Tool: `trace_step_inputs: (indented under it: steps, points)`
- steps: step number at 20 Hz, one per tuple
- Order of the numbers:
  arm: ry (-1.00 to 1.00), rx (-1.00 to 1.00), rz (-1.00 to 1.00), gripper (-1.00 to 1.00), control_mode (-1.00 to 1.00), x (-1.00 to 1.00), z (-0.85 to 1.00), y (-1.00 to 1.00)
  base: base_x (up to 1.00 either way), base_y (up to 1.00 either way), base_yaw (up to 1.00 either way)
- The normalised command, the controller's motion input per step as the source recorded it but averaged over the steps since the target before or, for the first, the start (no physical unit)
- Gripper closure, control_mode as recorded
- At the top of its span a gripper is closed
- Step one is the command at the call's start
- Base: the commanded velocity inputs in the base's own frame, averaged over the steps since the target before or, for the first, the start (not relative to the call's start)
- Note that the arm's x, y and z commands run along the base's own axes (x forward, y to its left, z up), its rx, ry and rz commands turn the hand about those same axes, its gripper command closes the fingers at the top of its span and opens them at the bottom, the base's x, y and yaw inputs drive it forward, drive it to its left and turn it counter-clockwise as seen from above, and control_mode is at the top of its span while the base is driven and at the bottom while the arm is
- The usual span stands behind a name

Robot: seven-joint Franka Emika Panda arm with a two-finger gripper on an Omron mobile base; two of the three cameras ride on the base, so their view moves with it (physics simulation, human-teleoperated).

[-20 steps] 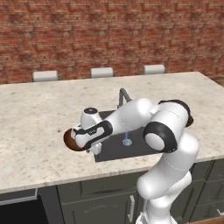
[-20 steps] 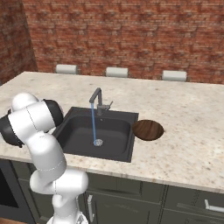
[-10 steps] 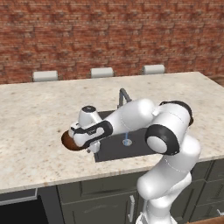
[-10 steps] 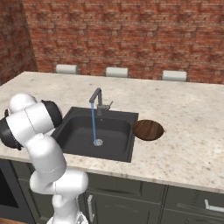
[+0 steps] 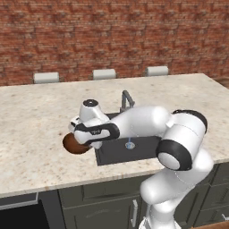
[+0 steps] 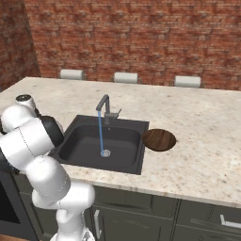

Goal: Rinse each bowl for a few seconds and place them down in the sink or on the counter.

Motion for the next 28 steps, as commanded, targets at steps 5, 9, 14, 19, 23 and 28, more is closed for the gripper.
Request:
trace_step_inputs:
  steps: [5, 9, 14, 19, 23, 28]
  points:
    - [-0.09, -0.01, 0.03, -1.0, -1.0, -0.26, 0.79, -0.02, 0.0, 0.0, 0.0]
    - [-0.1, 0.0, 0.04, -1.0, -1.0, -0.34, 0.93, -0.15, 0.0, 0.0, 0.0]
    - [-0.1, 0.0, 0.05, -1.0, -1.0, -0.36, 0.95, -0.21, 0.0, 0.0, 0.0]
    - [-0.1, 0.01, 0.06, -1.0, -1.0, -0.34, 0.84, -0.33, 0.0, 0.0, 0.0]
    - [-0.12, 0.03, 0.07, -1.0, -1.0, -0.4, 0.73, -0.53, 0.0, 0.0, 0.0]
    - [-0.08, 0.02, 0.07, -1.0, -1.0, -0.35, 0.64, -0.61, 0.0, 0.0, 0.0]
